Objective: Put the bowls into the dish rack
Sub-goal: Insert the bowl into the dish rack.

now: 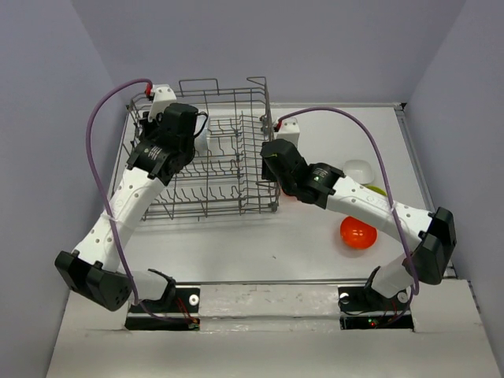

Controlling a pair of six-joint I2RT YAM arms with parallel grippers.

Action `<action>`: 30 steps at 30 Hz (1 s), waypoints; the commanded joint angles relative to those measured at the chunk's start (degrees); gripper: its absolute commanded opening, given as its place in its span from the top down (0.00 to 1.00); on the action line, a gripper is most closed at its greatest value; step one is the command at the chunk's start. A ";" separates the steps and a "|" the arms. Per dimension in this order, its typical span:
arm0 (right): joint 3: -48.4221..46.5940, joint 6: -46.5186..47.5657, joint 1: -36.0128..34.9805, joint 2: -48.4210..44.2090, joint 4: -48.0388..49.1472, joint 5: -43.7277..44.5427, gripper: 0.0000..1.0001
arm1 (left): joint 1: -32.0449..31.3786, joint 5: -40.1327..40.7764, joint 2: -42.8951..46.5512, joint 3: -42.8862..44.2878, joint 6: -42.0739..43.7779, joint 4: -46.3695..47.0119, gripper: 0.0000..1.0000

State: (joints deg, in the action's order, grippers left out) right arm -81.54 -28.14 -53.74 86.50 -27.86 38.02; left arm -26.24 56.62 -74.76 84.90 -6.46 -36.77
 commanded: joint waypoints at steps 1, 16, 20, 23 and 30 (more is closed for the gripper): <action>-0.20 -1.21 -0.49 1.91 4.39 -1.37 0.53 | 0.93 9.73 -0.56 0.26 0.83 -0.58 1.00; 1.47 -1.04 -0.49 2.53 5.27 -1.37 0.95 | 4.97 18.97 -6.01 -4.31 3.73 -1.02 1.00; 1.21 -1.30 2.66 3.32 5.27 -3.04 0.99 | 5.58 18.18 -6.89 -4.13 3.47 -1.63 1.00; 0.77 -1.30 4.60 4.64 5.27 -3.74 0.99 | 5.67 18.35 -8.46 -3.52 2.42 -4.00 1.00; 0.50 -1.21 6.00 6.05 5.88 -2.95 0.99 | 5.32 21.95 -9.53 -6.67 2.84 -3.41 1.00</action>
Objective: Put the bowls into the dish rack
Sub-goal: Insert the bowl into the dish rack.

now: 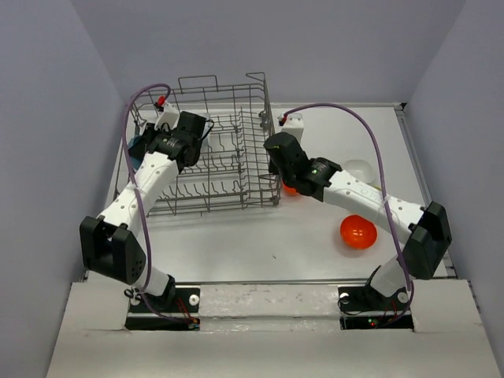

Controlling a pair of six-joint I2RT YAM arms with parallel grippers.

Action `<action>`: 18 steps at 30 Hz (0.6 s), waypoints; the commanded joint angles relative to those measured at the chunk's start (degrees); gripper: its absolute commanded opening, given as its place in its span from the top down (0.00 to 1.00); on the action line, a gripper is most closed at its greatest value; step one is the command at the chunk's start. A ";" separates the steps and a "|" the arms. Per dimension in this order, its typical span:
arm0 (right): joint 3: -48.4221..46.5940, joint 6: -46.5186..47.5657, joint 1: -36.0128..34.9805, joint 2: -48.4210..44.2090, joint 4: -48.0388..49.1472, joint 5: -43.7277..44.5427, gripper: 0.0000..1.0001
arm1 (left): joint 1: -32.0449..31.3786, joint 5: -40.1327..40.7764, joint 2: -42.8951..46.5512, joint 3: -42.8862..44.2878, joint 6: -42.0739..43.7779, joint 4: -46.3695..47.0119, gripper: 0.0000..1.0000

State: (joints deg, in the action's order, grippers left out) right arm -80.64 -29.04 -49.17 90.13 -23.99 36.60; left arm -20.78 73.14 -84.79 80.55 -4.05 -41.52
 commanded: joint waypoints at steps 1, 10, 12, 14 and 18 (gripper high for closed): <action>-0.31 -0.41 2.14 2.51 2.19 -1.71 0.99 | -0.23 5.86 0.59 -2.77 1.32 2.13 1.00; 3.12 -0.49 6.53 1.02 3.42 -4.51 0.99 | -0.23 9.12 -2.22 -2.51 3.70 2.93 1.00; 4.26 -0.49 7.24 0.14 3.86 -4.96 0.99 | -0.06 9.38 -2.92 -2.42 3.53 2.58 1.00; 4.79 -0.49 7.86 -0.39 4.12 -5.66 0.99 | -0.14 10.26 -3.27 -2.51 3.53 2.32 1.00; 5.58 -0.41 8.39 -0.92 4.30 -6.10 0.99 | 0.56 11.49 -4.23 -2.86 5.63 3.72 1.00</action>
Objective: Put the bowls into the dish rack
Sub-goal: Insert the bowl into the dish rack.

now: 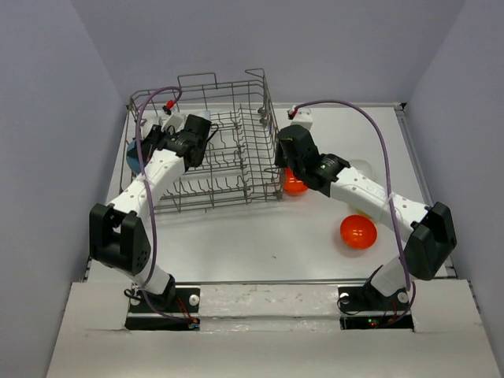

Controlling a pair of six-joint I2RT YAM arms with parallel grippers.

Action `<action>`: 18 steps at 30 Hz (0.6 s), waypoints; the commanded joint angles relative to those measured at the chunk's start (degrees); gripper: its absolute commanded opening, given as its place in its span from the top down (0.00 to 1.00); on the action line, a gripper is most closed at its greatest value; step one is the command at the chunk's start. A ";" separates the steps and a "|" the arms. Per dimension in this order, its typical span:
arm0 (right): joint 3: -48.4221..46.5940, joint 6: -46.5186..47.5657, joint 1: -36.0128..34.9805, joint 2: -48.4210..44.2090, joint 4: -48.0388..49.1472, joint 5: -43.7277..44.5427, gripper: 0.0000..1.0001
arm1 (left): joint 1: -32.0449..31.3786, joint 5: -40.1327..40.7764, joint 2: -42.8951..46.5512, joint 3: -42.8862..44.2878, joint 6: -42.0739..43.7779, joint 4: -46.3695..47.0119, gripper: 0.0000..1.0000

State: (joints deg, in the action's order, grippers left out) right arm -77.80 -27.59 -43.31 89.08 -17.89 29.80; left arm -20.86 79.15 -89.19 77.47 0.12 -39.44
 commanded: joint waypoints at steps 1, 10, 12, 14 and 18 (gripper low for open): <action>3.09 -1.85 3.14 0.04 -1.71 0.70 0.99 | 0.82 5.92 0.07 0.14 1.55 1.82 1.00; 5.11 -1.59 5.60 -0.92 -1.01 -1.15 0.99 | 1.53 7.86 -1.87 -0.04 2.69 2.17 1.00; 5.38 -1.41 6.31 -0.92 -1.01 -1.32 0.99 | 1.61 8.12 -2.22 -0.30 3.04 2.61 1.00; 5.64 -1.50 6.92 -1.19 -1.01 -2.03 0.99 | 1.61 8.21 -2.57 -0.48 3.31 2.79 1.00; 6.17 -1.41 7.45 -1.54 -0.57 -2.29 0.99 | 1.70 8.30 -2.75 -1.70 5.58 4.97 1.00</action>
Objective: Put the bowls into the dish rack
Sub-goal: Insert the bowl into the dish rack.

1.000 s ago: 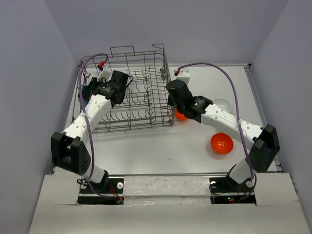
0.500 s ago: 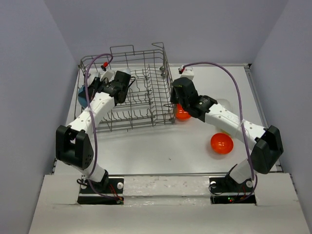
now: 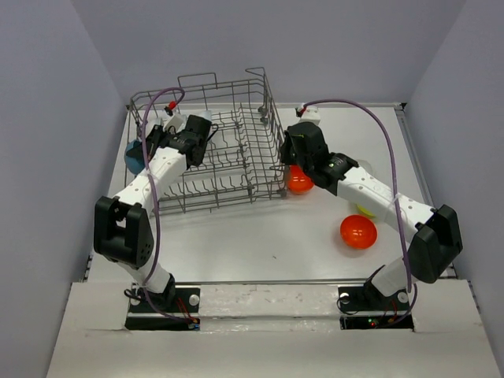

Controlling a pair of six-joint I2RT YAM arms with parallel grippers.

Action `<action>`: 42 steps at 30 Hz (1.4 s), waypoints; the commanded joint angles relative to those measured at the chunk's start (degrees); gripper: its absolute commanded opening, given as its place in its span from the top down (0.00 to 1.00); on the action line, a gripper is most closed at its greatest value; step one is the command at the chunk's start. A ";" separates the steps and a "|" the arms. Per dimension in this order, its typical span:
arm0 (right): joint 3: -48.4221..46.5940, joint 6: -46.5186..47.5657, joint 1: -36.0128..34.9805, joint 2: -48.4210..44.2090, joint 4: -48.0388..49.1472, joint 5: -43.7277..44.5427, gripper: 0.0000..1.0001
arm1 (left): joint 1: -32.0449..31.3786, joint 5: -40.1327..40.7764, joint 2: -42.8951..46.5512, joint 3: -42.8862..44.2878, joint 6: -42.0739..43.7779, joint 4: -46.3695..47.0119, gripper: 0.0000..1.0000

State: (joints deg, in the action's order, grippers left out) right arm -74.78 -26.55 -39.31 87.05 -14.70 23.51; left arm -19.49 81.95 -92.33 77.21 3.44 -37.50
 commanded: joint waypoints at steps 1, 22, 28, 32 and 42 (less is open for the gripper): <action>3.15 -2.55 3.45 0.41 -3.76 3.92 0.99 | 0.24 5.50 0.49 -1.80 2.88 3.74 1.00; 4.03 -2.63 4.51 -0.39 -3.14 2.42 0.99 | 0.85 7.00 5.15 -10.50 24.67 26.68 1.00; 4.21 -2.63 4.51 -0.56 -3.06 2.16 0.99 | 1.03 5.85 5.85 -12.25 27.75 29.41 1.00; 4.12 -2.63 4.51 -0.74 -3.06 1.81 0.99 | 0.85 4.80 7.34 -14.71 31.88 34.23 1.00; 4.56 -2.81 5.03 -1.00 -2.79 1.37 0.99 | -0.46 4.62 10.07 -22.28 45.95 50.85 1.00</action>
State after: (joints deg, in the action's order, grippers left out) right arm -73.01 -26.39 -37.15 85.82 -12.99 20.51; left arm -19.18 83.44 -84.23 55.46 44.25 6.52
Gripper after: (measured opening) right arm 0.164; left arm 0.048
